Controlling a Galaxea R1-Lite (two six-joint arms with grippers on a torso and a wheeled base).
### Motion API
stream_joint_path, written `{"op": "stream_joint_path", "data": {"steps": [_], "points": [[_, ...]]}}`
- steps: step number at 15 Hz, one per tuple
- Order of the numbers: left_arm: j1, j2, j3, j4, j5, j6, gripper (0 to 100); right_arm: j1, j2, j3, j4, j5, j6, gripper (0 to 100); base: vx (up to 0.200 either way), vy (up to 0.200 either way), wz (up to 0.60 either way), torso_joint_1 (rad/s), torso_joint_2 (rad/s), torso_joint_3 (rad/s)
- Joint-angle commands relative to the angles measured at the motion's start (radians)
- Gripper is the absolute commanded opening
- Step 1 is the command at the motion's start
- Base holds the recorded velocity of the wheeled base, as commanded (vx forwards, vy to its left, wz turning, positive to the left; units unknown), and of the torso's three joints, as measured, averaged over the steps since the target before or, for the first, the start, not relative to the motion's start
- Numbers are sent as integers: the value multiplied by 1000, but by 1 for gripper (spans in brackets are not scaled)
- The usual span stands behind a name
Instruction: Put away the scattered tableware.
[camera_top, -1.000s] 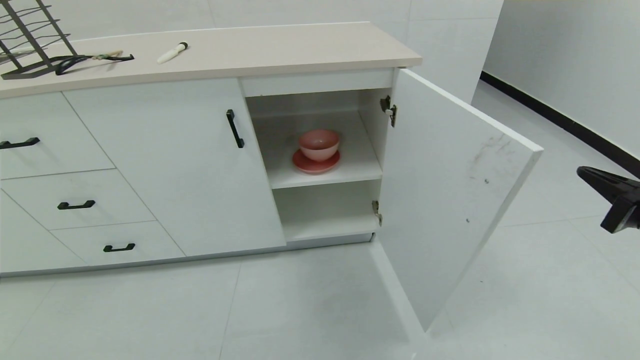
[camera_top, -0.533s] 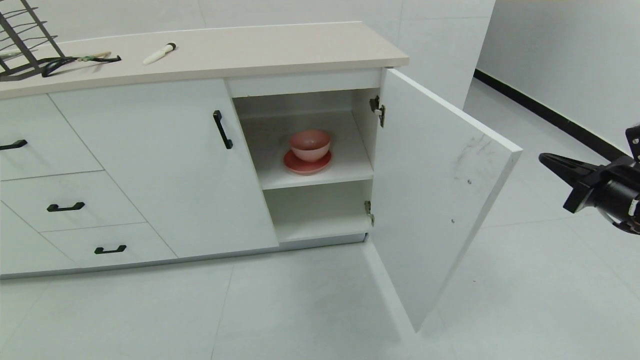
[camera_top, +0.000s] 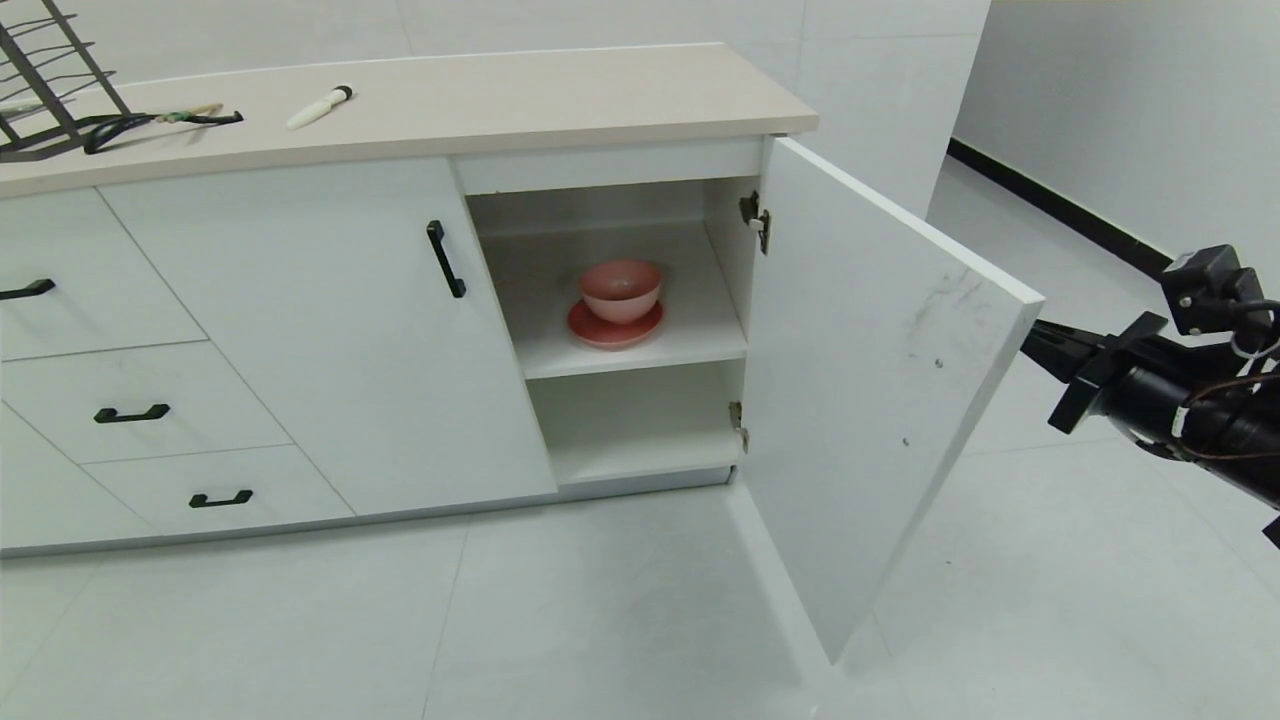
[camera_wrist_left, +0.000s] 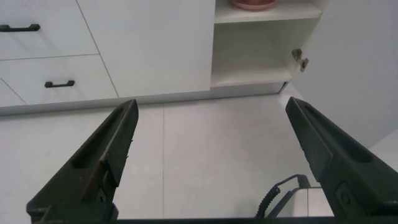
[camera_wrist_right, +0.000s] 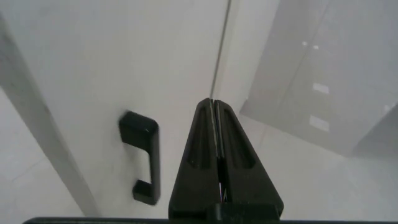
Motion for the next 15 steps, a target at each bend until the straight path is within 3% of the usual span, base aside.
{"op": "stream_joint_path", "data": {"steps": [1, 15], "points": [[0, 0, 0, 0, 0, 0, 100, 50, 4, -19, -8, 4, -2, 0, 0, 0, 0, 0, 0, 0], [2, 0, 0, 0, 0, -2, 100, 205, 64, -72, -11, 6, -30, 0, 0, 0, 0, 0, 0, 0]]}}
